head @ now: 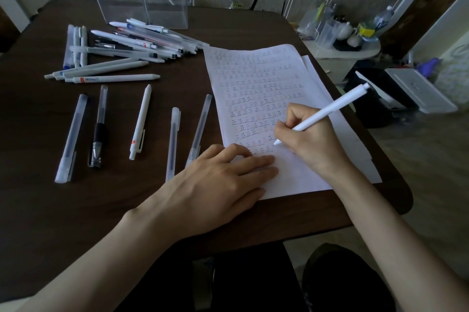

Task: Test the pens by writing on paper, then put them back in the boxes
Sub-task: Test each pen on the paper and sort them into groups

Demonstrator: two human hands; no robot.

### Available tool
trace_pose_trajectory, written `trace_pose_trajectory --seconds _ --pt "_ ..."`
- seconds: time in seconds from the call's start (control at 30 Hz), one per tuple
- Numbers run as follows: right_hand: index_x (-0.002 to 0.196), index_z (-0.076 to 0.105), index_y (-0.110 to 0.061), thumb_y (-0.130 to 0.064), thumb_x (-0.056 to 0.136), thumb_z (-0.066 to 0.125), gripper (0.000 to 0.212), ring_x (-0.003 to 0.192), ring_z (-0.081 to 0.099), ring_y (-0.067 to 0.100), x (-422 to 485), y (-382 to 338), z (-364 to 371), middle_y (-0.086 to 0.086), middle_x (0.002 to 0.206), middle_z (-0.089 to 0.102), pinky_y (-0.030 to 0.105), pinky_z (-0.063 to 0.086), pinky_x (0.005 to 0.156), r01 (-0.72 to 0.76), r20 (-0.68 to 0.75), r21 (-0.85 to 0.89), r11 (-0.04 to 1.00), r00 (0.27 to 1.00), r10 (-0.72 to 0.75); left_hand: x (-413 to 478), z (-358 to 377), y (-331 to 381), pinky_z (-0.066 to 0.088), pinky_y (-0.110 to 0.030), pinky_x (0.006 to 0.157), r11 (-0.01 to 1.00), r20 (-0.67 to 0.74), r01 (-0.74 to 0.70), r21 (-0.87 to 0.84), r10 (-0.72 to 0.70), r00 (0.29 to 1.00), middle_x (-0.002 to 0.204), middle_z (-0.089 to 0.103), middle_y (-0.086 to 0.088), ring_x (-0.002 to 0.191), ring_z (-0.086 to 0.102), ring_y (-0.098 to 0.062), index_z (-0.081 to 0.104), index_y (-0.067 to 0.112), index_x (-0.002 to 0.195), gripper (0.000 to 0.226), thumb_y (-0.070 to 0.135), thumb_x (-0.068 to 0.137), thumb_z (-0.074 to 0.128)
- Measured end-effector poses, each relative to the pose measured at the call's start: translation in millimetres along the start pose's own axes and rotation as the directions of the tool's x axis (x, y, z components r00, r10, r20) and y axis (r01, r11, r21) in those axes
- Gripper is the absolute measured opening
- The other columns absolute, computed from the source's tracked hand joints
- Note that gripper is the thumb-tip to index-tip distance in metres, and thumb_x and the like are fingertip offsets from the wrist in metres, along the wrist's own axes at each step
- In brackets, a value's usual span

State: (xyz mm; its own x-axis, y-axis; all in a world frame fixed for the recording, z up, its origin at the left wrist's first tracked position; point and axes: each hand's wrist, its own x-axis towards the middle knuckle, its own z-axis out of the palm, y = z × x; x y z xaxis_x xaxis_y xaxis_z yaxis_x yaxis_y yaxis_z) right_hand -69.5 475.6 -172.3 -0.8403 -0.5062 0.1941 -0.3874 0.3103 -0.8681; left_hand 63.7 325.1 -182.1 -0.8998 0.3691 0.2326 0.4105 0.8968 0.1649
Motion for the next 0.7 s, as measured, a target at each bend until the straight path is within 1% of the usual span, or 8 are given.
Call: trace_pose_trajectory --seconds 0.07,0.1,0.2,0.23,0.3,0.4,0.5,0.7 --pt "0.060 0.034 -0.002 0.001 0.084 0.061 0.036 0.038 0.045 0.000 -0.6 -0.8 0.7 0.009 0.051 0.031 0.019 0.036 0.045 0.008 0.020 -0.026 1.000 1.000 -0.007 -0.4 -0.8 -0.3 0.047 -0.035 0.087 1.000 -0.001 0.000 -0.005 0.000 1.000 0.139 0.049 0.007 0.116 0.049 -0.018 0.051 0.024 0.133 0.045 0.039 0.097 0.030" --pt "0.060 0.034 -0.001 0.002 0.084 0.061 0.036 0.038 0.045 0.000 -0.7 -1.3 1.1 0.008 0.051 0.031 0.019 0.036 0.046 0.018 0.022 -0.037 0.999 1.000 -0.017 -0.4 -1.2 -0.4 0.047 -0.035 0.086 1.000 -0.001 -0.001 -0.008 0.001 1.000 0.139 0.049 0.007 0.116 0.049 -0.018 0.051 0.024 0.133 0.045 0.039 0.097 0.030" --pt "0.060 0.034 -0.002 0.007 0.081 0.059 0.034 0.042 0.035 0.003 -0.1 -2.1 1.0 0.005 0.054 0.025 0.007 0.034 0.045 0.033 -0.015 -0.017 0.999 0.999 -0.033 -0.5 -1.1 -0.2 0.047 -0.036 0.086 1.000 -0.005 -0.001 -0.020 0.001 1.000 0.139 0.049 0.007 0.116 0.049 -0.018 0.052 0.024 0.133 0.045 0.039 0.097 0.030" --pt "0.060 0.033 -0.002 0.007 0.080 0.058 0.034 0.044 0.033 0.003 -0.3 -2.2 0.6 0.005 0.055 0.025 0.007 0.034 0.045 0.033 -0.021 -0.014 0.999 0.999 -0.033 -0.3 -1.0 0.1 0.047 -0.036 0.086 1.000 -0.005 0.001 -0.021 -0.001 1.000 0.139 0.049 0.007 0.117 0.049 -0.018 0.052 0.024 0.133 0.045 0.039 0.097 0.030" --pt "0.060 0.034 0.000 0.006 0.081 0.059 0.033 0.043 0.036 0.003 -0.8 -2.4 0.0 0.005 0.055 0.026 0.007 0.034 0.045 0.034 -0.019 -0.031 0.999 0.999 -0.035 -0.4 -1.0 0.4 0.047 -0.036 0.086 1.000 -0.006 0.001 -0.020 -0.001 1.000 0.139 0.049 0.007 0.116 0.049 -0.018 0.053 0.024 0.132 0.045 0.039 0.096 0.030" --pt "0.058 0.033 -0.004 0.007 0.080 0.059 0.036 0.040 0.042 -0.001 -1.3 -2.3 0.0 0.002 0.053 0.025 0.008 0.032 0.045 0.032 -0.002 -0.043 0.999 0.999 -0.032 -0.5 -1.2 0.0 0.047 -0.035 0.085 1.000 -0.008 -0.002 -0.018 0.001 1.000 0.138 0.050 0.007 0.115 0.050 -0.018 0.053 0.024 0.132 0.045 0.039 0.096 0.030" --pt "0.056 0.030 -0.010 0.008 0.079 0.059 0.040 0.039 0.043 -0.002 -1.7 -2.6 -0.6 0.002 0.053 0.023 0.008 0.031 0.044 0.029 0.003 -0.033 0.999 1.000 -0.029 -0.1 -1.4 0.3 0.047 -0.036 0.086 1.000 -0.005 0.001 -0.018 -0.001 1.000 0.139 0.049 0.008 0.116 0.050 -0.018 0.052 0.025 0.133 0.045 0.039 0.096 0.030" --pt "0.057 0.029 -0.012 0.008 0.080 0.058 0.041 0.041 0.041 -0.001 -0.2 -0.8 -0.4 0.001 0.054 0.024 0.010 0.037 0.047 0.043 -0.014 -0.030 0.999 0.999 -0.043 -0.3 -1.6 0.2 0.046 -0.035 0.086 1.000 -0.007 0.003 -0.019 -0.003 1.000 0.139 0.049 0.008 0.116 0.049 -0.017 0.052 0.025 0.133 0.045 0.040 0.097 0.030"
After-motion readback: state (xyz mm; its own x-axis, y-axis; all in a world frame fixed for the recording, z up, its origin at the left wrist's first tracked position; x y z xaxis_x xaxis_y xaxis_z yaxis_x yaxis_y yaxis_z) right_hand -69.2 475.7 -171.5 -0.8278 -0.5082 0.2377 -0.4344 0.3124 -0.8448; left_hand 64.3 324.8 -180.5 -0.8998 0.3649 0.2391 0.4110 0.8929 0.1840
